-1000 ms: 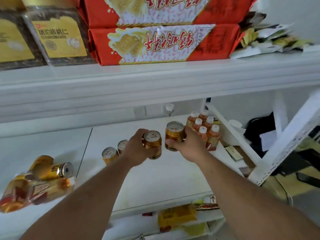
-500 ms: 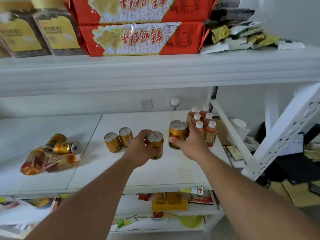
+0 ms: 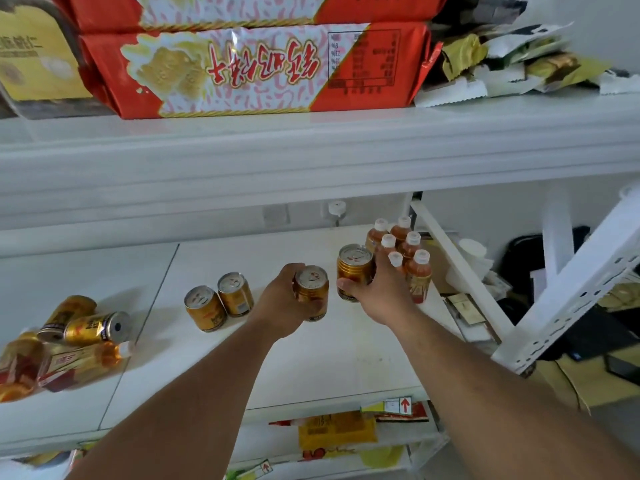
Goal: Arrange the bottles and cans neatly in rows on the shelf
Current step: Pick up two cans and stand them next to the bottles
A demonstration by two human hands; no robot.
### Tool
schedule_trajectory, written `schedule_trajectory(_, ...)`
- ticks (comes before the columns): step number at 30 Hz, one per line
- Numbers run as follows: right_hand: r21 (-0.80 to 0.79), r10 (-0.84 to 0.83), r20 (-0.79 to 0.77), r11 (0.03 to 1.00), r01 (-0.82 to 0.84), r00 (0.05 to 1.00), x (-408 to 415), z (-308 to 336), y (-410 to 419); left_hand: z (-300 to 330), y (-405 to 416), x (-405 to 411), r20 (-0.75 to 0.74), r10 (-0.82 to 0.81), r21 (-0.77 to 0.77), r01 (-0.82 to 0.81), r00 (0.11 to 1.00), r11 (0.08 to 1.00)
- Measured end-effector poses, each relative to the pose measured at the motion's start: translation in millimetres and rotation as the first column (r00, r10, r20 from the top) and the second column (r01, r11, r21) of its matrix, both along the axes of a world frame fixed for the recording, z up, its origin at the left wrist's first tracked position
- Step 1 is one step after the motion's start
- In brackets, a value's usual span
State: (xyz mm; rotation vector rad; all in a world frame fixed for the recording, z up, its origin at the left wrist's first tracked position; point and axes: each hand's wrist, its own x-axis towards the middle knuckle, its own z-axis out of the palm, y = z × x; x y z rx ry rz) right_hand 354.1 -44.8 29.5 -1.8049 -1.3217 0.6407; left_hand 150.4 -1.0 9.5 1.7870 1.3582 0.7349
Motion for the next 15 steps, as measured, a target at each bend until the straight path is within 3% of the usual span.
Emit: schedule_trajectory(15,-0.005,0.053,-0.051,0.999,-0.053,0.997,4,-16,62,1,56,19,-0.010,0.091,0.065,-0.090,0.996,0.994)
